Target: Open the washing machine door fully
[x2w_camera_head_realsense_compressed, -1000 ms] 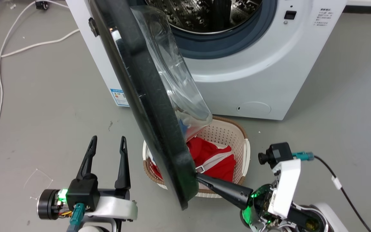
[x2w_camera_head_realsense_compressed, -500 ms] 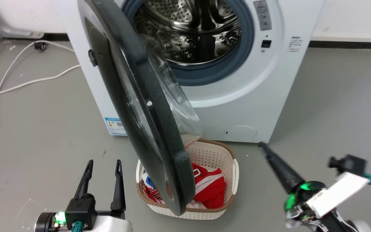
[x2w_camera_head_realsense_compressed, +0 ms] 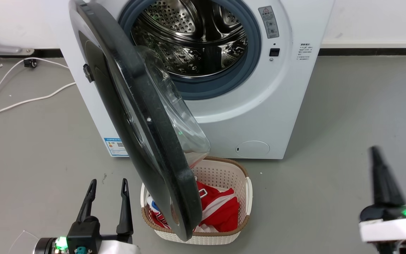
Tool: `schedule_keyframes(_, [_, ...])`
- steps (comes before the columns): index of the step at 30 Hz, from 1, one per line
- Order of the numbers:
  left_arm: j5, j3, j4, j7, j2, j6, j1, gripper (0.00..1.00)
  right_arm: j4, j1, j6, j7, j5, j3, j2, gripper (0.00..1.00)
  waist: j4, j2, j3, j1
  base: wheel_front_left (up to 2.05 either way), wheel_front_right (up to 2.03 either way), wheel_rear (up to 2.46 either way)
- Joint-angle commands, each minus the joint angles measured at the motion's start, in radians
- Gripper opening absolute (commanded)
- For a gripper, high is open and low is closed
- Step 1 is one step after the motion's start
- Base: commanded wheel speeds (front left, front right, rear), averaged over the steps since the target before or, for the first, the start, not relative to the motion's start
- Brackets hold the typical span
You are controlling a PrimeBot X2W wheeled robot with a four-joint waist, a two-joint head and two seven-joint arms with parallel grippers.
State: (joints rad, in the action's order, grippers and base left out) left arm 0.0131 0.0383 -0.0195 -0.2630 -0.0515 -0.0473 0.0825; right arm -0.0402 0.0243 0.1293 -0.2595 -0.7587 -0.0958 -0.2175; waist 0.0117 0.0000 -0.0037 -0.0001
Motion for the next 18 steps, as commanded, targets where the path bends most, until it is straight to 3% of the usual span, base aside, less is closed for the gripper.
schedule_keyframes(1, [-0.002,0.0,0.004,-0.003,0.001,-0.003,0.011,1.0,-0.02,-0.001,0.003,-0.005,0.093,0.056,0.048,0.0,-0.003,0.0,0.001,0.0001,0.0,0.0,0.0])
schedule_keyframes(7, [-0.004,0.003,0.005,-0.003,0.001,-0.002,0.005,1.0,-0.07,0.05,0.001,-0.005,0.415,0.134,0.104,0.0,-0.003,0.0,0.004,0.0001,0.0,0.0,0.0])
schedule_keyframes(16, [-0.002,0.005,-0.002,-0.003,0.001,0.002,-0.001,1.0,-0.051,0.139,0.001,-0.005,0.623,0.135,0.158,0.0,0.006,0.0,0.002,0.0001,0.0,0.0,0.0])
schedule_keyframes(17, [-0.002,0.005,-0.002,-0.003,0.001,0.002,-0.002,1.0,-0.045,0.149,0.001,-0.005,0.621,0.14,0.16,0.1,0.007,0.0,0.001,0.0001,0.0,0.0,0.0])
schedule_keyframes(18, [-0.002,0.006,-0.002,-0.003,0.001,0.002,-0.002,1.0,-0.039,0.156,0.001,-0.006,0.621,0.144,0.163,0.33,0.009,0.0,0.001,0.0001,0.0,0.0,0.0])
